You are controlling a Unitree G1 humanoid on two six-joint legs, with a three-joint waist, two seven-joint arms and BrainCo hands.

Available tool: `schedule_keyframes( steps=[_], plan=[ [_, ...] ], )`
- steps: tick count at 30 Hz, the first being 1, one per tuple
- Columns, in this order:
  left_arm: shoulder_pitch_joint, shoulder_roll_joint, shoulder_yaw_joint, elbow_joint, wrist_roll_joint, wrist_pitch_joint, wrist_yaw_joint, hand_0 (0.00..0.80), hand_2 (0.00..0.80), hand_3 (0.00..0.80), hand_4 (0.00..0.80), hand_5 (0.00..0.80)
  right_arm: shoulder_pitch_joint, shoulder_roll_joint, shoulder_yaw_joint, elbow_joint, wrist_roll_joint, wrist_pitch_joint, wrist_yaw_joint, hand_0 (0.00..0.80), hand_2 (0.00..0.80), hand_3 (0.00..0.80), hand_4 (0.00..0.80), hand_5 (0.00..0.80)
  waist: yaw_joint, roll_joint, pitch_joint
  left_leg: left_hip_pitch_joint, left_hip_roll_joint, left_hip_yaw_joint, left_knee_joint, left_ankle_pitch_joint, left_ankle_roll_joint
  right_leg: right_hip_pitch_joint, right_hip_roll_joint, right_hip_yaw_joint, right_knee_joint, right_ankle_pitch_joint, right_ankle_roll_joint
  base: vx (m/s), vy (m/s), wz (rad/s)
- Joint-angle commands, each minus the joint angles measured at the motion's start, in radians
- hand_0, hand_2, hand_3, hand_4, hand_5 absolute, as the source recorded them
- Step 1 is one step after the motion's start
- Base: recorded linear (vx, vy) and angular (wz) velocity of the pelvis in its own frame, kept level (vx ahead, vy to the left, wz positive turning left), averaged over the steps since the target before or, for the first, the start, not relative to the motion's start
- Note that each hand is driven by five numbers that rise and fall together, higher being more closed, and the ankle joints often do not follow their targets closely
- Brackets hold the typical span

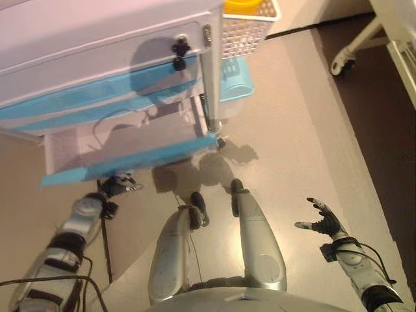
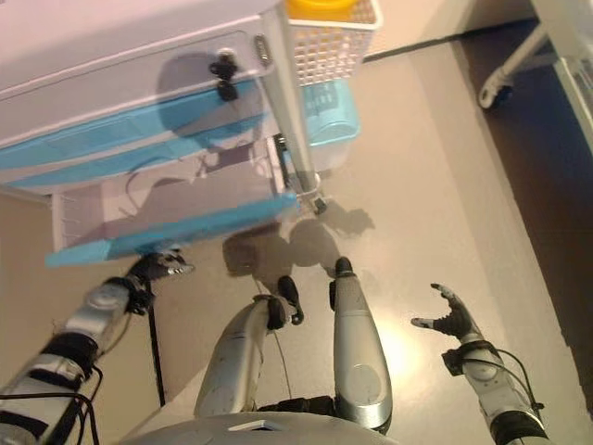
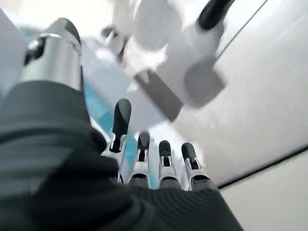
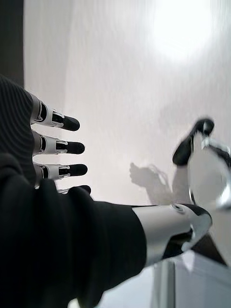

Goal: Open the drawer and pick up the medicine

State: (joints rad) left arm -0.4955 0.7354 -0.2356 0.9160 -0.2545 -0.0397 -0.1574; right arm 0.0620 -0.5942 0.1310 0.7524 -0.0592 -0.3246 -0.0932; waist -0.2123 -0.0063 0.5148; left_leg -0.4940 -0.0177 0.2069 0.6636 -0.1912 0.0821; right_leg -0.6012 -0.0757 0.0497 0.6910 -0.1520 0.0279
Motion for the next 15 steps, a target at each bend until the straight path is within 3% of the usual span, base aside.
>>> schedule_keyframes(
  steps=[1,6,11,12,15],
  plan=[
    [-0.153,0.091,0.074,0.096,-0.013,-0.070,0.166,0.000,0.000,0.000,0.000,0.000,0.073,-0.034,0.036,0.015,0.011,-0.063,-0.031,0.000,0.000,0.000,0.000,0.000,-0.051,-0.005,-0.085,-0.003,-0.026,-0.011,0.045,-0.103,0.019,0.023,0.053,-0.021,-0.031,-0.030,-0.040,0.030,0.003,-0.22],
    [-0.216,0.082,0.074,0.157,-0.029,-0.138,0.230,0.000,0.000,0.000,0.000,0.000,0.065,-0.007,0.078,0.035,0.025,-0.087,-0.073,0.000,0.000,0.000,0.000,0.000,-0.060,-0.015,-0.084,-0.020,-0.029,-0.017,0.044,-0.100,0.020,0.007,0.080,0.004,-0.052,-0.009,-0.033,0.006,-0.032,-0.25],
    [-0.154,0.009,0.071,0.122,-0.082,-0.172,0.186,0.000,0.000,0.000,0.000,0.000,0.040,0.029,0.093,0.047,0.014,-0.090,-0.081,0.000,0.000,0.000,0.000,0.000,-0.046,-0.011,-0.087,0.012,-0.038,-0.027,-0.005,-0.085,0.019,0.029,0.086,0.010,-0.096,0.014,-0.019,-0.009,-0.071,0.03],
    [-0.130,-0.009,0.081,0.108,-0.137,-0.180,0.169,0.000,0.000,0.000,0.000,0.000,0.036,0.038,0.093,0.042,0.022,-0.083,-0.067,0.000,0.000,0.000,0.000,0.000,-0.041,-0.016,-0.092,0.018,-0.040,-0.019,-0.031,-0.052,0.023,0.035,0.080,0.008,-0.125,0.046,-0.020,-0.056,-0.122,0.07],
    [-0.027,-0.085,0.122,0.045,-0.265,-0.214,0.089,0.000,0.000,0.000,0.000,0.000,0.039,0.073,0.091,0.043,0.066,-0.075,0.027,0.000,0.000,0.000,0.000,0.000,-0.015,-0.012,-0.104,0.080,-0.048,-0.032,-0.091,-0.039,0.016,0.097,0.067,-0.003,-0.170,0.048,-0.009,-0.011,-0.141,0.05]
  ],
)
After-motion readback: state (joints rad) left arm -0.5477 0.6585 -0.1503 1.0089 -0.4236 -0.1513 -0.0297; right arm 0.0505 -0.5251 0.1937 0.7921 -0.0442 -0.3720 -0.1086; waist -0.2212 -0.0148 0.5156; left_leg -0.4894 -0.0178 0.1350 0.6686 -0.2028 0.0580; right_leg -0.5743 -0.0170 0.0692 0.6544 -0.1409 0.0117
